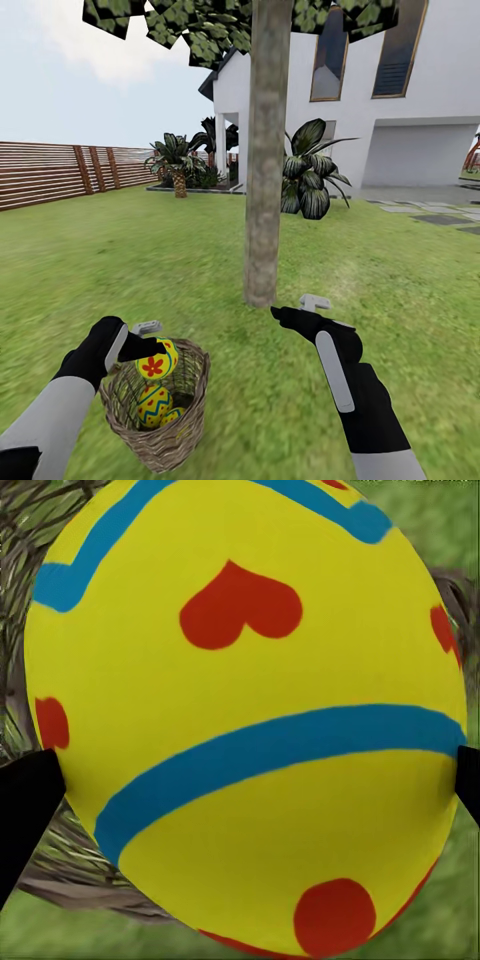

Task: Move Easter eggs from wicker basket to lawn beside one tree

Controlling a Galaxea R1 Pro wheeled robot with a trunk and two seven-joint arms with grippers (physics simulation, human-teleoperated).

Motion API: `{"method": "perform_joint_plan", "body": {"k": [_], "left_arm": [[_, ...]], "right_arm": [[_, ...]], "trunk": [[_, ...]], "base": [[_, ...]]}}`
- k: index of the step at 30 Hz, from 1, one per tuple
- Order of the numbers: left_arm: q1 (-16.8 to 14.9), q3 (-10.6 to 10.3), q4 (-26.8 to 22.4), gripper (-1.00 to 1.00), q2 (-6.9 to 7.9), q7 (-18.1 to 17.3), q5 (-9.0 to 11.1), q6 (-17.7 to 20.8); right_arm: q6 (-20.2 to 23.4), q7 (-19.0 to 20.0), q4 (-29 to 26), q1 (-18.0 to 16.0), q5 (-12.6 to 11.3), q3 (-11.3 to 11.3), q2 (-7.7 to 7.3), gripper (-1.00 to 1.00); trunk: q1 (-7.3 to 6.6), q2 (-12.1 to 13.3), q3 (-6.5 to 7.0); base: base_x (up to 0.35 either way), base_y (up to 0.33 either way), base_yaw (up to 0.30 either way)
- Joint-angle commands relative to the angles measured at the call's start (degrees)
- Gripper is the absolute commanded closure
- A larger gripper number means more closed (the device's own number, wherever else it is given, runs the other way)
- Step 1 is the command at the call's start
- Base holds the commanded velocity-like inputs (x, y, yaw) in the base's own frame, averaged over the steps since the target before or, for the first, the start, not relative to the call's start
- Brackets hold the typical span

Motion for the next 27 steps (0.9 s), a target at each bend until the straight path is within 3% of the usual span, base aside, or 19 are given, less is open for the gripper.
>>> {"method": "perform_joint_plan", "body": {"k": [1, 6, 15, 27], "left_arm": [[-0.02, 0.06, -0.06, 1.00, -0.01, 0.16, 0.36, 0.28], [-0.02, 0.06, -0.49, 1.00, 0.02, 0.16, 0.37, 0.28], [0.49, 0.18, -5.87, 1.00, -0.02, 0.22, 0.28, 0.28], [0.68, 0.21, -18.32, 1.00, -0.19, 0.25, 0.34, 0.28]], "right_arm": [[0.15, -0.57, -0.05, -0.04, -0.61, 0.03, 0.00, -1.00], [0.13, -0.57, -0.05, -0.04, -0.62, 0.01, 0.00, -1.00], [0.13, -0.57, -0.05, -0.04, -0.62, 0.03, 0.00, -1.00], [0.14, -0.57, -0.05, -0.04, -0.60, 0.04, 0.00, -1.00]], "trunk": [[-0.24, 0.39, 0.12], [-1.34, 2.39, 1.02], [-3.31, 6.00, 2.63], [-5.51, 10.01, 4.43]], "base": [[-0.017, 0.000, 0.000], [-0.005, 0.000, 0.000], [0.000, 0.000, 0.000], [0.000, 0.000, 0.000]]}}
